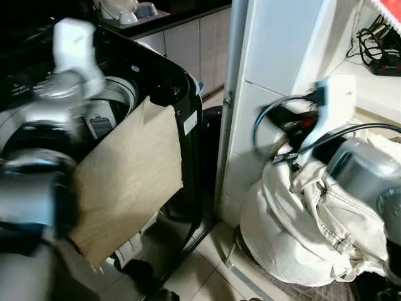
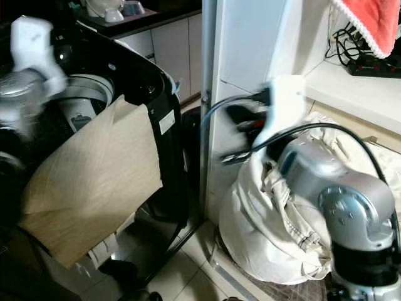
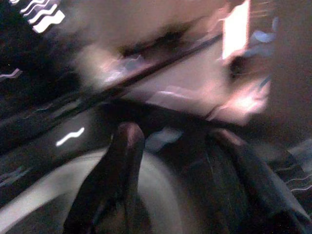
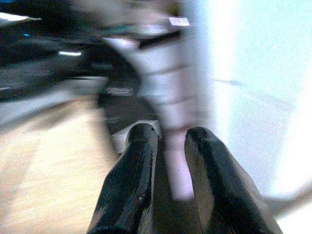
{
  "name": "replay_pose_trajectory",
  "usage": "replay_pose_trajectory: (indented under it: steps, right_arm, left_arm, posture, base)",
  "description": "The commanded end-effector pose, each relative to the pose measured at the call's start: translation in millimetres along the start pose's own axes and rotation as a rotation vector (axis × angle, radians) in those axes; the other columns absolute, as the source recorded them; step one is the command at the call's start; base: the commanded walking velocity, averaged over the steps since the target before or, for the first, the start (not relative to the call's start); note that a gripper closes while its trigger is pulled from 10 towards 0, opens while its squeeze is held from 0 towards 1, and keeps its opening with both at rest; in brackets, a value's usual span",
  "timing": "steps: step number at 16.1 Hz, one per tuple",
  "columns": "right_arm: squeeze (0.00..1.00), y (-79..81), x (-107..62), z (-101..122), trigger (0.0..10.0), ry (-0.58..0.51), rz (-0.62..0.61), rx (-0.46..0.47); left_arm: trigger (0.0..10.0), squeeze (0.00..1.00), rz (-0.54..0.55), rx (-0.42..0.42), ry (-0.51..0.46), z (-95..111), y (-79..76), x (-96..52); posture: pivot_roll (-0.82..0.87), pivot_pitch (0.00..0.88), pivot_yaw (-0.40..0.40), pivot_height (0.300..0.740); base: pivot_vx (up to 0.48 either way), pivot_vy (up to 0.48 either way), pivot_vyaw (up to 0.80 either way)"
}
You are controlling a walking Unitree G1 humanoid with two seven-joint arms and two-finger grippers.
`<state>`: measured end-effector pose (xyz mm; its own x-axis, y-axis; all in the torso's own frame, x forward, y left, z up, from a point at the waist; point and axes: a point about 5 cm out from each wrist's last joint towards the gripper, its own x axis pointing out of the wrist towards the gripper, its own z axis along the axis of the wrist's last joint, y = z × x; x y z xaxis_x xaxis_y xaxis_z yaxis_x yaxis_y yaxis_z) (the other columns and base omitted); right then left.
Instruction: Clothes washing
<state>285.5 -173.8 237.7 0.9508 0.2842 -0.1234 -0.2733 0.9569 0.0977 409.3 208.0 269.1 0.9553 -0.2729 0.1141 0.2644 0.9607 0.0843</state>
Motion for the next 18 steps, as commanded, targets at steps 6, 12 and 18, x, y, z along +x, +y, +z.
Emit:
replay_pose_trajectory:
  steps: [6, 12, 18]
  right_arm:
    - [1.0, -89.6, -9.7, -32, 10.0, 0.053, -0.461, -0.104]
    - [1.0, -105.5, -4.4, -73, 10.0, 0.272, -0.327, -0.151]
    - [1.0, -76.1, -21.2, -83, 10.0, 0.522, -0.013, -0.268]
  left_arm:
    - [10.0, 0.0, -0.665, -0.066, -0.078, -28, -121.5, -25.0]
    - [10.0, 0.0, -0.816, 0.018, 0.106, -63, -138.3, -64.8]
    - [10.0, 0.0, -0.941, 0.004, 0.223, -73, -143.9, -92.5]
  posture:
    - [-0.17, 0.0, 0.072, 0.74]
    - [-0.17, 0.0, 0.069, 0.74]
    - [-0.17, 0.0, 0.068, 0.74]
  base:
    - [0.0, 0.0, 0.0]
    - [0.0, 0.0, 0.0]
    - [0.0, 0.0, 0.0]
